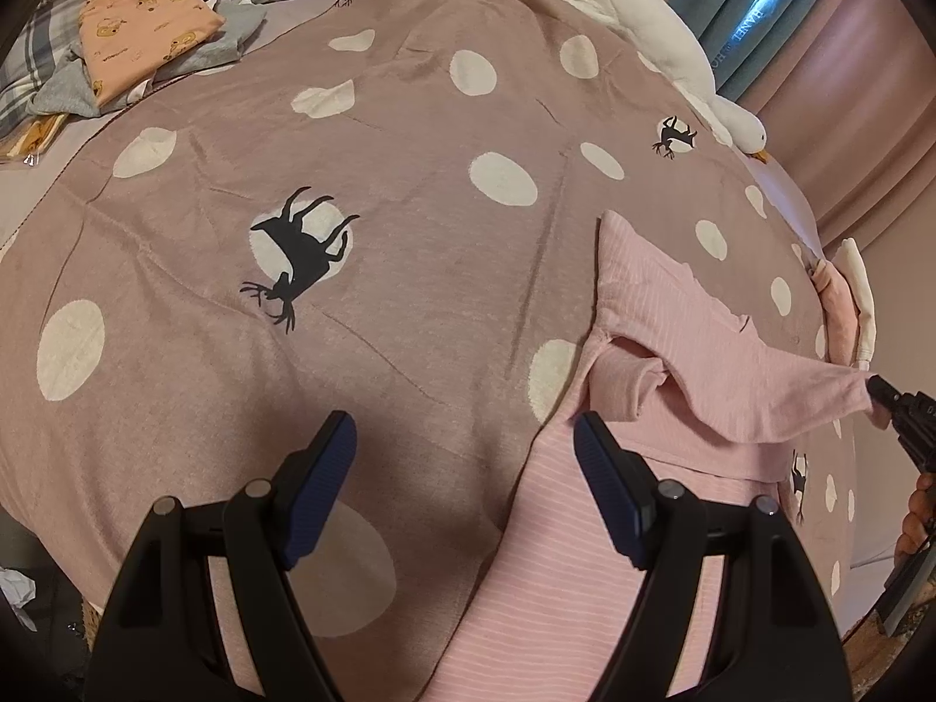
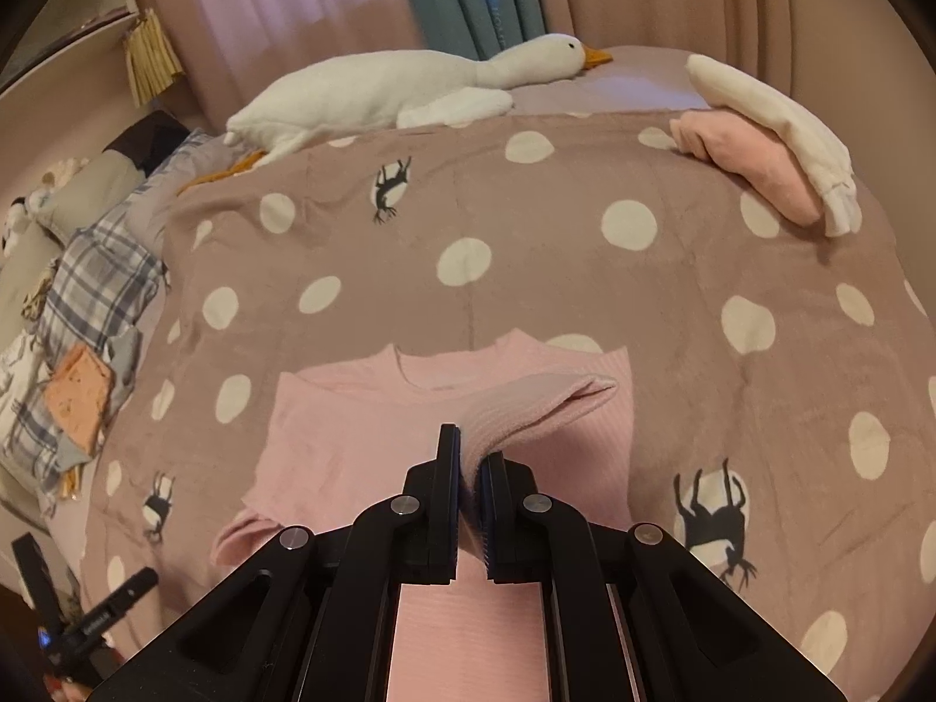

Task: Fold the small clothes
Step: 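Lift the gripped side edge with the right gripper and fold it across the shirt, then hold the folded side down on the shirt with the right gripper, then open the right gripper and release the folded side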

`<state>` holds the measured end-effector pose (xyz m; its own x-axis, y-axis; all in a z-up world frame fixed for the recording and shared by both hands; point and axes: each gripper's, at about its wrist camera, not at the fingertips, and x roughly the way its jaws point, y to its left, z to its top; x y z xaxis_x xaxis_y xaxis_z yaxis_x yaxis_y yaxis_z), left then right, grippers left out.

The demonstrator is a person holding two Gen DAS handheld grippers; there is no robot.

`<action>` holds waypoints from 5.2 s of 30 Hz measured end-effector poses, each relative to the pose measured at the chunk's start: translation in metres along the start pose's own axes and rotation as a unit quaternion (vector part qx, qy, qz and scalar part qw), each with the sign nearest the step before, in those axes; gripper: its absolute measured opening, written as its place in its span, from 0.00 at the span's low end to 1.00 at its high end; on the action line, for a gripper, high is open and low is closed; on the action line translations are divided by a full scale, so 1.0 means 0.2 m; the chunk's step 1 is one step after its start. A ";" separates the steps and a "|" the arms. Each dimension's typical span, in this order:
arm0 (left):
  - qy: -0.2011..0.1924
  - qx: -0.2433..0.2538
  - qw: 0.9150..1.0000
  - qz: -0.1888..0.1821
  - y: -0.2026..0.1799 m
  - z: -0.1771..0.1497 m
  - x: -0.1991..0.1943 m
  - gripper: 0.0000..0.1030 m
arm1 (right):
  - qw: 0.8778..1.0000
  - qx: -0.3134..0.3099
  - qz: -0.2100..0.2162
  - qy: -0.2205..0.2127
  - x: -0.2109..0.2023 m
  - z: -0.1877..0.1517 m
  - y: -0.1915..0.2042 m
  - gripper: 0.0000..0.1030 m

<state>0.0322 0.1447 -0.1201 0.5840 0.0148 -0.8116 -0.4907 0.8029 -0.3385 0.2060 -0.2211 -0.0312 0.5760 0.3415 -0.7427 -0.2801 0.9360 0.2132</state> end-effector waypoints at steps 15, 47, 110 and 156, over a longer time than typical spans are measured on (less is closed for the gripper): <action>0.005 0.009 1.000 -0.001 -0.03 -0.02 0.01 0.75 | 0.999 0.010 -0.026 0.035 0.11 -0.11 -0.10 0.07; 0.010 0.015 1.000 -0.006 -0.08 -0.05 0.02 0.75 | 0.993 0.059 -0.060 0.087 0.24 -0.33 -0.33 0.07; 0.030 0.027 0.999 -0.011 -0.12 -0.09 0.09 0.75 | 0.985 0.079 -0.084 0.125 0.37 -0.45 -0.39 0.07; 0.005 0.057 0.998 -0.017 -0.21 -0.15 -0.04 0.75 | 0.992 0.061 -0.106 -0.013 -0.11 -0.39 -0.30 0.29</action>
<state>0.0289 0.0926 -0.1134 0.5919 -0.0187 -0.8058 -0.3937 0.8656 -0.3093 0.1511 -0.2919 -0.0772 0.6315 0.1357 -0.7634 -0.0564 0.9900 0.1293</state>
